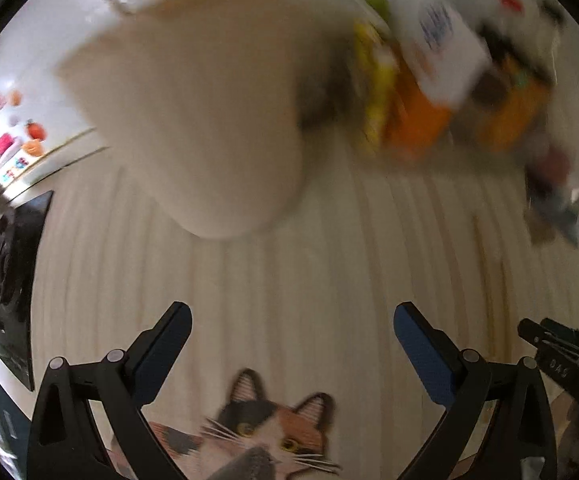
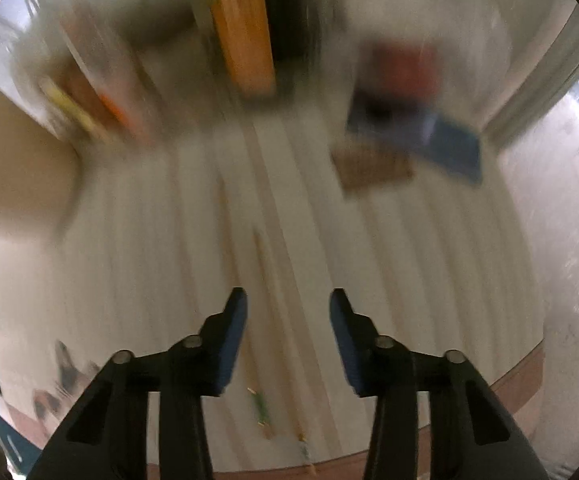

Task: Organize utensils
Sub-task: 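Grasp a wooden chopstick with the right tool while the left tool grasps another wooden one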

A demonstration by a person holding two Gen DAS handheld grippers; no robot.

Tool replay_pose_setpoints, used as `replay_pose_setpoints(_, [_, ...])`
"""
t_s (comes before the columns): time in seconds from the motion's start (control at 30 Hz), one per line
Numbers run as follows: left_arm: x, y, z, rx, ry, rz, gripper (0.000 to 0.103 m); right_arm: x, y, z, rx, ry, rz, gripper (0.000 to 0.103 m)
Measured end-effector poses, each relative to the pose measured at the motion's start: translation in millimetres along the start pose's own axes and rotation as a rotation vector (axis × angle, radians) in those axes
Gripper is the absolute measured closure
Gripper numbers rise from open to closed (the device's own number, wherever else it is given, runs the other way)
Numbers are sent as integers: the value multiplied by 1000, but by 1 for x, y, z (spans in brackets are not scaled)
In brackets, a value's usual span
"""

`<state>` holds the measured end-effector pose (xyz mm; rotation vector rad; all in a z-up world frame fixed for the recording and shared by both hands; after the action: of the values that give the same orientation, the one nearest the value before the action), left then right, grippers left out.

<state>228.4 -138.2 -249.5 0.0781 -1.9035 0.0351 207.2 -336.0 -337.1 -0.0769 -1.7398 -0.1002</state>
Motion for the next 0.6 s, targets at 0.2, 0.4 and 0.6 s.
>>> replay_pose_setpoints(0.2, [-26,-45,26,-86,79,-22,0,-42,5,30,65,70,4,83])
replay_pose_setpoints(0.4, [-42,-107,36,-95,195,72,1,-32,-33,42,-26,64,11,96])
replay_pose_setpoints(0.6, [-57,-163,42,-143,245,89,18,-14,-103,62,-169,71,36,96])
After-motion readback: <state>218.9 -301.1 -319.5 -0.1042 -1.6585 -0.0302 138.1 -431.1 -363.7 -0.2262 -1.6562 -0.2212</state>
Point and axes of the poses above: each gripper's, at about its wrist camera, not at the fingertips, and x roughly against the way its jaws point, y to its left, z to its underside, the point moved 3 cm from there along -x, roughly the way its jaws point, and after that the axes turned 14 degrees about x, right-handed, at the moved point
